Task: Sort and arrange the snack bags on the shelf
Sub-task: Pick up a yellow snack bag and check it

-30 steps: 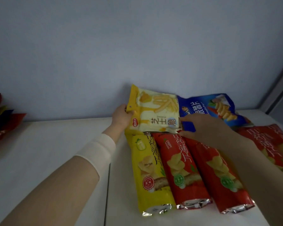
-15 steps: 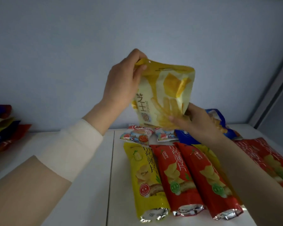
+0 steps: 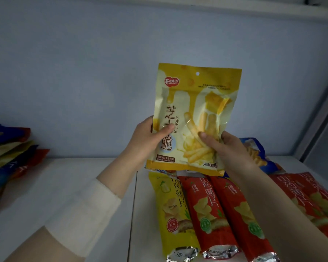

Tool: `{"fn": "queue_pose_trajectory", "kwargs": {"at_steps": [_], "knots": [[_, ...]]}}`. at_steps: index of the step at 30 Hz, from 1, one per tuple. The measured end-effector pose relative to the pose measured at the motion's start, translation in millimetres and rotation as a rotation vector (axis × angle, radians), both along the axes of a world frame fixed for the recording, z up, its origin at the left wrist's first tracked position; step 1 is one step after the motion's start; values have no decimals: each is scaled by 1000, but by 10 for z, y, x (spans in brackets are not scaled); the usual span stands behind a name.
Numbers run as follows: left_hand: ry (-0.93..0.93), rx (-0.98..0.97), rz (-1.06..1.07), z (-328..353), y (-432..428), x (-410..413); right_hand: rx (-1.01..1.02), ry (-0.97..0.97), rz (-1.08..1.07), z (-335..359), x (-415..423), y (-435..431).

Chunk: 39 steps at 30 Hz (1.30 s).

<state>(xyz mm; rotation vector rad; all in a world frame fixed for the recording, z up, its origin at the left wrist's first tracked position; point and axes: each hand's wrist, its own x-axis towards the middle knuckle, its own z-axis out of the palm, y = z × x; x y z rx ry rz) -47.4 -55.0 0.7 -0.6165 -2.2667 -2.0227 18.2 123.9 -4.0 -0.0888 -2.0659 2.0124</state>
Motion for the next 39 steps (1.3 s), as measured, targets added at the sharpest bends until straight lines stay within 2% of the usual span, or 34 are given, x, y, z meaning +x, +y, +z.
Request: {"fn": "queue_pose_trajectory", "kwargs": {"at_steps": [8, 12, 15, 17, 19, 22, 25, 26, 29, 30, 31, 34, 36, 37, 39], "knots": [[-63, 262, -49, 0, 25, 7, 5, 5, 114, 17, 67, 48], [-13, 160, 27, 17, 123, 41, 74, 37, -45, 34, 102, 51], [127, 4, 174, 113, 235, 193, 310, 158, -294, 58, 92, 33], [84, 69, 38, 226, 342, 336, 537, 227, -396, 68, 118, -37], [-50, 204, -99, 325, 467, 413, 727, 292, -400, 47, 170, -142], [-73, 337, -14, 404, 581, 306, 836, 340, -220, -7, 246, -239], [-53, 388, 62, 403, 527, 150, 677, 274, -11, 26, 323, -174], [-52, 383, 48, 369, 482, 94, 622, 260, -38, 49, 333, -116], [-132, 444, -54, 315, 296, -8, 525, 203, -316, 77, 283, 125], [-139, 449, -97, 317, 232, -25, 473, 161, -328, 94, 276, 172], [-136, 444, -138, 323, 176, -39, 410, 120, -268, 108, 275, 201], [-118, 419, -201, 359, 85, -37, 170, 5, 103, 97, 297, 156], [-123, 414, -154, 365, 52, -46, 45, 4, 184, 56, 263, 93], [-126, 411, -99, 364, 39, -45, 40, 29, 151, 47, 223, 65], [-152, 361, 57, 350, 12, -24, 183, 93, -16, 50, 113, 11]]}}
